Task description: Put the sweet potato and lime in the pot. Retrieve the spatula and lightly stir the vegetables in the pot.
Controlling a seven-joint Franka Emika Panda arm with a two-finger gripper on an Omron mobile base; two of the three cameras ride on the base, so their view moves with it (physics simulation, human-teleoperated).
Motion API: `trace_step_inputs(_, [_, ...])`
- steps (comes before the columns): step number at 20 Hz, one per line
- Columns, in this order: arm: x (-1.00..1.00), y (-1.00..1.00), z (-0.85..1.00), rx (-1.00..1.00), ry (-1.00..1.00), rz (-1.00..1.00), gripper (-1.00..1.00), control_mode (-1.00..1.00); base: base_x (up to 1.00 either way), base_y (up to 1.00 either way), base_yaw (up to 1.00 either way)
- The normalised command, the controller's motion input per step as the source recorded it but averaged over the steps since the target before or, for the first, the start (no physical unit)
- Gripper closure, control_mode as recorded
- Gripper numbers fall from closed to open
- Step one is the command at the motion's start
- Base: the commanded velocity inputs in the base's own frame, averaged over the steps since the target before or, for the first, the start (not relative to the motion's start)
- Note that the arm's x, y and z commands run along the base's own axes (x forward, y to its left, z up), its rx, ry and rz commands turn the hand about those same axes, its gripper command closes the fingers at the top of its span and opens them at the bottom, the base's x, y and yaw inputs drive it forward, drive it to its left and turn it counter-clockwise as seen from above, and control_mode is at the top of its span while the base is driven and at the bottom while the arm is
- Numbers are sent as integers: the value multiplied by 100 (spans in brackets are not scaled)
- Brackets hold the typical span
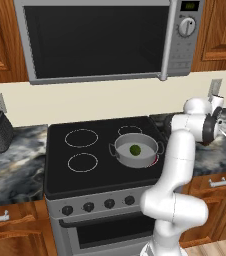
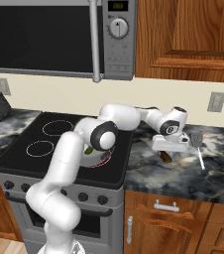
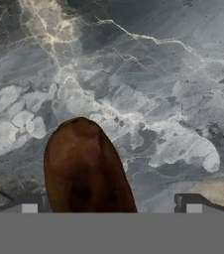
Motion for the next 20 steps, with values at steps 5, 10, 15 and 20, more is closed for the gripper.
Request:
trace_step_inputs(5, [-8, 16, -20, 0, 3, 1, -100, -100, 0, 0, 0])
trace_step_inputs(10, [0, 11, -17, 0, 0, 1, -100, -100, 0, 0, 0])
trace_step_inputs(15, [-1, 8, -14, 0, 0, 0, 100, -100, 0, 0, 0])
trace_step_inputs(20, [-4, 0, 0, 0, 0, 0, 100, -100, 0, 0, 0])
